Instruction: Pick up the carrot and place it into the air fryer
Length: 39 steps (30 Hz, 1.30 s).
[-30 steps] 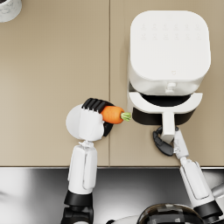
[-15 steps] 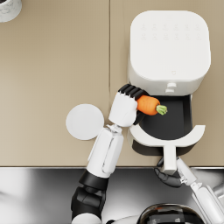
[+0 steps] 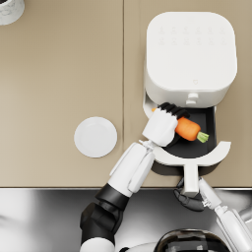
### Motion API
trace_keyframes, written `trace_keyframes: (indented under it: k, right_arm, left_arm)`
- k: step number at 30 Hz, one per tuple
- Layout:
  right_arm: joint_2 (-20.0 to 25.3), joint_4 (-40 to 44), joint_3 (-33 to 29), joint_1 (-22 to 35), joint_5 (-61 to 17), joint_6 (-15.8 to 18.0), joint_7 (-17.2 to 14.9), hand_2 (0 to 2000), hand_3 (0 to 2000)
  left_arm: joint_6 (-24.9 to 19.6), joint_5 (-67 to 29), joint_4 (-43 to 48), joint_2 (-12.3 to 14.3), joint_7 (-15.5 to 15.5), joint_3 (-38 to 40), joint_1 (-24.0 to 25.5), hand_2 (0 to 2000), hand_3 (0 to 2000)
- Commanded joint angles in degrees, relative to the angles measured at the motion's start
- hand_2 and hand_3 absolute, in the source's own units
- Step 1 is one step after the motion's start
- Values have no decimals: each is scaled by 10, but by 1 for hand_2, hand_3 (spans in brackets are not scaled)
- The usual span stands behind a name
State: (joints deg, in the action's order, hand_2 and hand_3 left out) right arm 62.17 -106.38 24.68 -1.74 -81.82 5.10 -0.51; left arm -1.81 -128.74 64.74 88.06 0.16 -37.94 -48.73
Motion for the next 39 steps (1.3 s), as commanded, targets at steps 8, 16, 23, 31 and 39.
trace_keyframes:
  k: [8, 16, 23, 31, 39]
  right_arm:
    - [-11, -6, -21, -4, 1, 136, 14, 2000, 2000]
    - [-8, 2, -22, 5, 0, 142, 3, 2000, 2000]
    - [151, -48, -24, 102, 0, 172, 11, 2000, 2000]
    - [219, 94, -82, 212, -2, 206, -6, 2000, 2000]
    - [238, 297, -69, 371, -4, 198, -12, 2000, 2000]
  left_arm:
    - [3, 1, 214, -70, -7, 149, 147, 0, 0]
    - [20, 1, 372, -101, -3, 345, 281, 0, 0]
    - [18, 1, 406, -100, -2, 371, 286, 0, 0]
    - [18, 1, 417, -100, -2, 395, 276, 0, 0]
    - [18, 1, 436, -99, -2, 392, 282, 0, 0]
